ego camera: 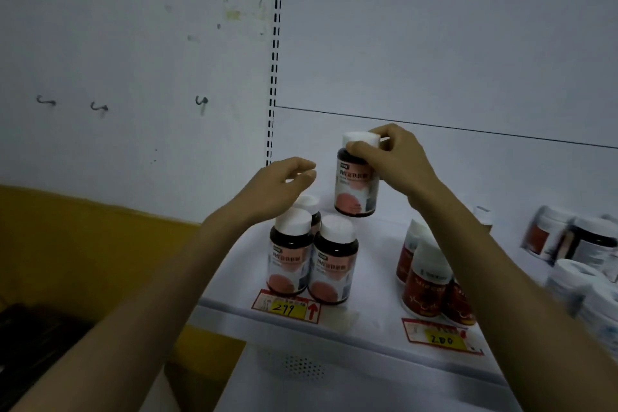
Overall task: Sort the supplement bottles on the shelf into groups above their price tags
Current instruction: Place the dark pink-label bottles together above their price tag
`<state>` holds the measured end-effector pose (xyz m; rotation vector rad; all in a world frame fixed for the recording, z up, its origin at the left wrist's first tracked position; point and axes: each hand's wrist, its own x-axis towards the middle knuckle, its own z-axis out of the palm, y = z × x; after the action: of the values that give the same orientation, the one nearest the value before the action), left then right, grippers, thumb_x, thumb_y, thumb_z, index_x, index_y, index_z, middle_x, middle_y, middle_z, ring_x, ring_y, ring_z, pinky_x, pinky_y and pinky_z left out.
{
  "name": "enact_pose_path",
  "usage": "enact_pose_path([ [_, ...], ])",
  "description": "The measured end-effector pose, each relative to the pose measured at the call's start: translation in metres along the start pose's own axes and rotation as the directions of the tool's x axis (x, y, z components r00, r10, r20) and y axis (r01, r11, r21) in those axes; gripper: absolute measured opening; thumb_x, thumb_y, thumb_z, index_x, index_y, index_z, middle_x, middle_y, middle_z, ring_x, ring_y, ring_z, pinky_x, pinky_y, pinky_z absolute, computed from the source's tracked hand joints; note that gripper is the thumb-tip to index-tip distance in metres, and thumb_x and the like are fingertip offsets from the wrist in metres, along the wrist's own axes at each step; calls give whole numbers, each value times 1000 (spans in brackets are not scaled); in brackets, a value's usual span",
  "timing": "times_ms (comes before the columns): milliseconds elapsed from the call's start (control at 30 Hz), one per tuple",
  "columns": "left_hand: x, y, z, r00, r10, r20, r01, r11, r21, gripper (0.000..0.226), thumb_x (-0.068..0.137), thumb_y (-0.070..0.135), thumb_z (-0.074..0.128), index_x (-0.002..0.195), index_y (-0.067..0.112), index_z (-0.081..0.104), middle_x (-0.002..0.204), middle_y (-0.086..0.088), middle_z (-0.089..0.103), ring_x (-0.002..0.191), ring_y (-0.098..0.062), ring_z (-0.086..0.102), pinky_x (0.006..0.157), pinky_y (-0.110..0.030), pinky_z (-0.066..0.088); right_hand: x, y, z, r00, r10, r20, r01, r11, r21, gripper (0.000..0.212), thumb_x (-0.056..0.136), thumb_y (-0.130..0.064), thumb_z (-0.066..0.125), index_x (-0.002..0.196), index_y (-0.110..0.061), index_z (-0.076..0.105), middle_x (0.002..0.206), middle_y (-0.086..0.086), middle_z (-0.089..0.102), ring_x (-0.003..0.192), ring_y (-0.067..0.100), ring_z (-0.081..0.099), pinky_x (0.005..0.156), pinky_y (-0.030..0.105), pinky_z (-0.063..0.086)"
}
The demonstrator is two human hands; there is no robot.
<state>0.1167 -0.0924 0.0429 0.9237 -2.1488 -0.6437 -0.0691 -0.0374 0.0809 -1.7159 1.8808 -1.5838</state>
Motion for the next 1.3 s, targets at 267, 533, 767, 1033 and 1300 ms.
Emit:
enact_pose_path([
  [267,7,-13,13,950,17,311,-49,994,96,47,95,52,28,133,30,45,135,9,49,119,-8,45,97,-25,33,8,27,21,942,165,292,-124,980,-155,35,75,-34,72,101,-15,58,99,0,61,92,16,62,76,34,57],
  [533,14,-34,27,925,195,325,-318,867,383,45,76,70,33,77,25,39,73,10,42,71,-12,42,64,-29,32,0,44,29,804,366,468,-294,930,-222,35,79,-30,71,108,-15,58,107,2,64,97,16,64,77,33,58],
  [767,11,-33,27,910,149,387,-332,822,463,73,86,66,31,137,14,38,141,-7,43,131,-25,36,106,-41,28,-9,48,41,832,437,340,-411,899,-149,35,89,-41,59,109,-13,60,106,3,65,93,16,65,71,29,57],
  [1033,11,-28,21,892,156,425,-369,794,484,73,85,69,24,135,18,40,133,-9,49,124,-27,43,103,-47,35,-17,36,50,849,471,237,-439,881,-180,34,91,-39,56,114,-15,58,106,1,63,90,14,61,76,28,53],
  [1300,23,7,8,886,148,440,-352,832,428,78,87,67,27,147,18,19,154,-4,26,139,-25,27,108,-47,30,-10,17,21,952,294,82,-269,935,-229,41,93,-40,53,127,-17,52,134,1,52,115,15,51,98,33,43],
])
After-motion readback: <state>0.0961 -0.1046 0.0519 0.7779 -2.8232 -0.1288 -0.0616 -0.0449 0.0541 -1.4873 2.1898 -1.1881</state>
